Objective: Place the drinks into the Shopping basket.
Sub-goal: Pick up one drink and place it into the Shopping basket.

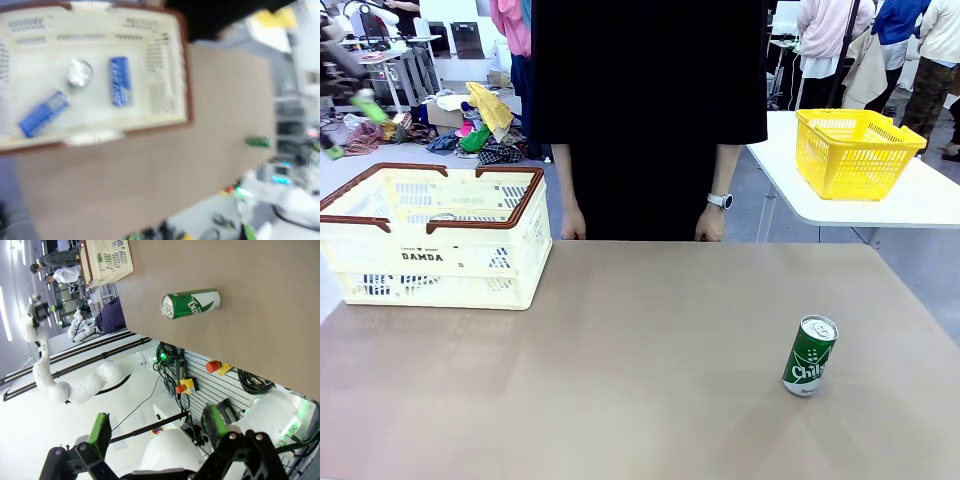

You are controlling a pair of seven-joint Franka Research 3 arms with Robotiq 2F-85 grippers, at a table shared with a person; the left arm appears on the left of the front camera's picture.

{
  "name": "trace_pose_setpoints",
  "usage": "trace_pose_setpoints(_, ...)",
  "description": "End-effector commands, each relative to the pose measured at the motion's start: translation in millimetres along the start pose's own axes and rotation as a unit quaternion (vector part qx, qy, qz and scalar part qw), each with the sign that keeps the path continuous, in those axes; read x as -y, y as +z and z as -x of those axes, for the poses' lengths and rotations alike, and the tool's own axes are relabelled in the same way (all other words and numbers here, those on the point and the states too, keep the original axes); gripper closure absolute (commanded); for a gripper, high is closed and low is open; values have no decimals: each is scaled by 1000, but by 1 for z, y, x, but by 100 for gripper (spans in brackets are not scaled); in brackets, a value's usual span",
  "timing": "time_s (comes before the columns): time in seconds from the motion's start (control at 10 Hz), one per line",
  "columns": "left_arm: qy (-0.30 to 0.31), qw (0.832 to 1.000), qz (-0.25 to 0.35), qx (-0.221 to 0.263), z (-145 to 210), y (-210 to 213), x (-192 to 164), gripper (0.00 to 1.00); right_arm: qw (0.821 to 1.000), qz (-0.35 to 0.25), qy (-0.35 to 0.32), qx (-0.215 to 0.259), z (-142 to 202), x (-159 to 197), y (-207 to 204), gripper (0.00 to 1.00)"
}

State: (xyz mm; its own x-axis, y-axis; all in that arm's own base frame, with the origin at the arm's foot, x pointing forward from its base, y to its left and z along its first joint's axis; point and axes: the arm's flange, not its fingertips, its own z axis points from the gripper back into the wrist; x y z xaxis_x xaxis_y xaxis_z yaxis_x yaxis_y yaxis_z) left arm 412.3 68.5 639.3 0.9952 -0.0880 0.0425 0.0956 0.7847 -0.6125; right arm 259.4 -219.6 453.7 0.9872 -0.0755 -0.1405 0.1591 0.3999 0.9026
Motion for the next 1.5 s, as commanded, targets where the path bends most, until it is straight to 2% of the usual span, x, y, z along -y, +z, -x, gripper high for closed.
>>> trace_pose_setpoints(0.0, -17, 994, 102, -33, 51, -6, -58, 0, 1000, -3, 6, -2, 0, -3, 2, 0)
trace_pose_setpoints(0.2, -7, 979, 198, -40, 75, -29, -109, 0, 1000, -3, 6, -2, 0, -3, 2, 0)
trace_pose_setpoints(0.3, 10, 976, 213, -45, 73, -36, -119, 0, 1000, -3, 6, -2, 0, -3, 2, 0)
trace_pose_setpoints(0.5, 38, 974, 223, -16, 70, -40, -126, 0, 1000, -3, 6, -2, 0, -3, 2, 0)
trace_pose_setpoints(0.6, 14, 977, 207, -42, 88, -43, -135, 0, 1000, -3, 6, -2, 0, -3, 2, 0)
trace_pose_setpoints(1.4, 14, 977, 207, -42, 88, -43, -135, 0, 1000, -3, 6, -2, 0, -3, 2, 0)
